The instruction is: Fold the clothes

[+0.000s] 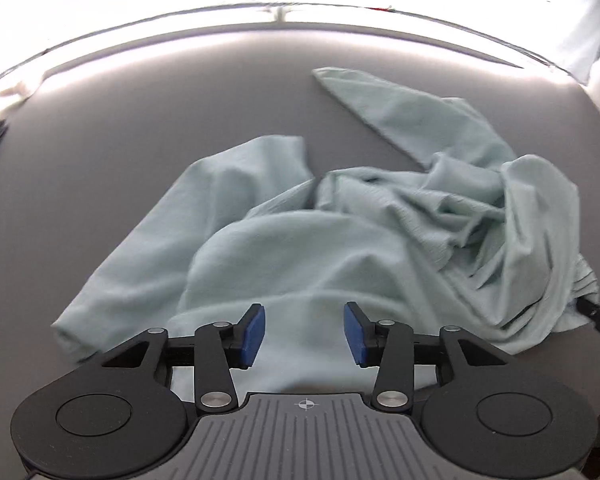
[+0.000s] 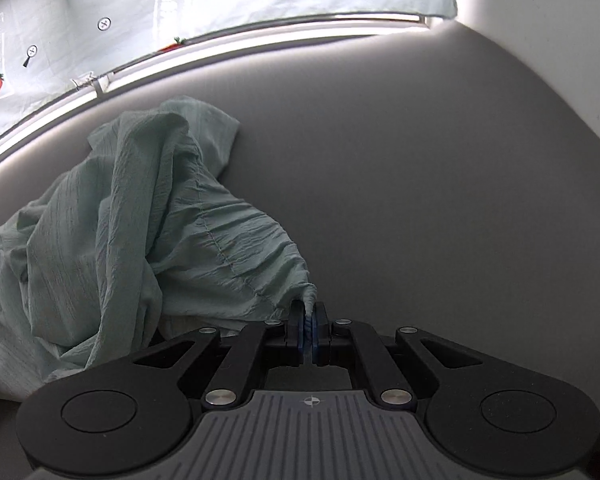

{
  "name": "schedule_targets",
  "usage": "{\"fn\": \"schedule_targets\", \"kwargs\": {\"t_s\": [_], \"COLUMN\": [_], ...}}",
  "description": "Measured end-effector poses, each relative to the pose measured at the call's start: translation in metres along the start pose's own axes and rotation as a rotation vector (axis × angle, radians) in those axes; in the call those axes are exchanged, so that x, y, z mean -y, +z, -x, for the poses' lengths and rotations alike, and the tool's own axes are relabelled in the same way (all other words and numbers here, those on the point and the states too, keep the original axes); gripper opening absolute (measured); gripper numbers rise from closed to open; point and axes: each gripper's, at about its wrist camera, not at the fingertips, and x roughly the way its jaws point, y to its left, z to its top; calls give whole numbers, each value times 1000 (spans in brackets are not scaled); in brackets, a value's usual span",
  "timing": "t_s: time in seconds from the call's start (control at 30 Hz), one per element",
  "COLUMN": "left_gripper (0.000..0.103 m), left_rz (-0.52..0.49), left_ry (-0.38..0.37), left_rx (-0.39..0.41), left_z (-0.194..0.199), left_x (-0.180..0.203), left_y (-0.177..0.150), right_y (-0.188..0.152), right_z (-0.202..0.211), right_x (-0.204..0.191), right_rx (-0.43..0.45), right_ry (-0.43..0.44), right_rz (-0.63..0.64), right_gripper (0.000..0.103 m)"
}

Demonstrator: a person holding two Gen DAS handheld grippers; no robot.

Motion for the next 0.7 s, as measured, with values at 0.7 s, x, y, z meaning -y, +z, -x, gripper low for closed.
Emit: {"fn": "schedule_targets", "kwargs": {"t_s": [0.7], "left_gripper": [61], "left_rz": [8], "left_ry": [-1], "left_rx": [-68], "left_z": [4], "left_x": [26], "left_y": [-17], "right_y": [67], "right_z": [1], "right_x": [-8], "right_rx": [-109], "right_ry": [48], "right_rz": [13], "right_gripper": [43]}}
